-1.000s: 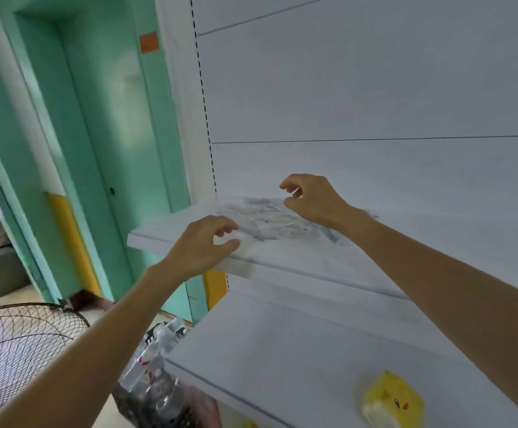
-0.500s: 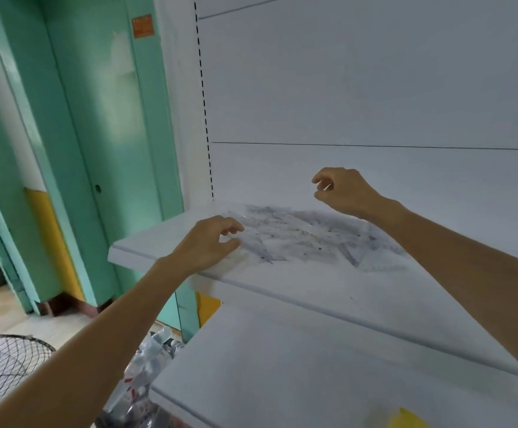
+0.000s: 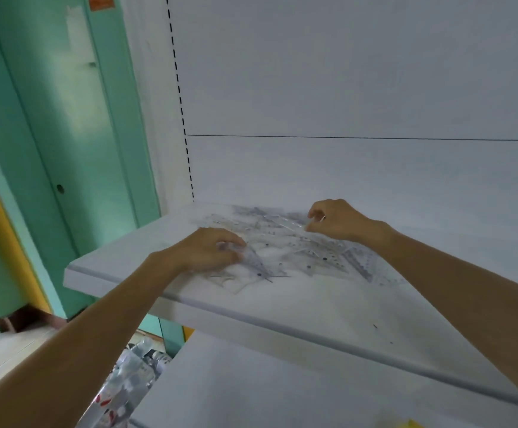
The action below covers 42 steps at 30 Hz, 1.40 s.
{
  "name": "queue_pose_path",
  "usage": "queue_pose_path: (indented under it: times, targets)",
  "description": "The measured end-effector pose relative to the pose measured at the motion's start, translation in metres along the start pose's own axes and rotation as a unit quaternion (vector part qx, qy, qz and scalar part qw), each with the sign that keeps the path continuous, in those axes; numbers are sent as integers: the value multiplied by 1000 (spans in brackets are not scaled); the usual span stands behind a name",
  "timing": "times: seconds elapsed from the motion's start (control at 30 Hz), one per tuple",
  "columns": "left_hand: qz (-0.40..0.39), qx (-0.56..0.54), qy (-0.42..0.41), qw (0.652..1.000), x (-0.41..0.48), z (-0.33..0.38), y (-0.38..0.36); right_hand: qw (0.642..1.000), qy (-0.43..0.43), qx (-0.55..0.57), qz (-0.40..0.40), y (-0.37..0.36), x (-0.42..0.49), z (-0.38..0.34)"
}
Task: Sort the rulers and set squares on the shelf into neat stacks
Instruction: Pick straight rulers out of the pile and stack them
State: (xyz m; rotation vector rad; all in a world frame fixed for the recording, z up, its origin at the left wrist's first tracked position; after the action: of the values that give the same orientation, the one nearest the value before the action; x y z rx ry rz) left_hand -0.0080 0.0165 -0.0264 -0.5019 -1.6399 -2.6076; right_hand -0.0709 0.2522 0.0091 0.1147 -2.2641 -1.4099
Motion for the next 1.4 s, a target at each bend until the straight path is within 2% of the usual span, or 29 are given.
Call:
queue_pose_path:
  times: [0.17, 0.27, 0.47, 0.67, 0.77, 0.87, 1.07, 1.27, 1.4]
  targets:
    - [-1, -18, -70, 997, 14, -3, 1, 998, -19, -49, -40, -22, 8, -6]
    - [-8, -44, -84, 995, 19, -6, 0, 997, -39, -50, -42, -26, 14, -10]
    - [4, -127, -97, 987, 24, -9, -3, 995, -61, -78, 14, -26, 11, -22]
    - [62, -34, -175, 982, 24, -3, 2, 993, -63, -71, 70, -18, 4, -29]
    - [95, -10, -177, 980, 24, -1, 4, 991, -53, -47, 116, -8, -6, -27]
    - [83, 3, -191, 978, 29, 7, 2, 986, -53, -39, 156, 2, -25, -18]
    - [31, -26, -273, 961, 33, 76, -13, 972, -115, -68, 194, 39, -83, 20]
    - [5, -48, -341, 939, 30, 182, -46, 943, -194, -118, 244, 104, -162, 75]
    - [-15, -101, -361, 927, 24, 258, -79, 918, -259, -142, 266, 154, -227, 119]
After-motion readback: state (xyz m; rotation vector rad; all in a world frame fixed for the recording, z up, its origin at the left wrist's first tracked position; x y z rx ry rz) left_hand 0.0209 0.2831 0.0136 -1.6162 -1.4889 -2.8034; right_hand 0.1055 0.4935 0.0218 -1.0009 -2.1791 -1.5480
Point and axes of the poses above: each hand's wrist, its own x-axis towards the middle knuckle, its own y-axis out of the back of the hand, z = x × y, the point moved 5 cm from there along x, towards the middle knuckle, and after that the axes turned 10 degrees about z, right-handed, at the moved point
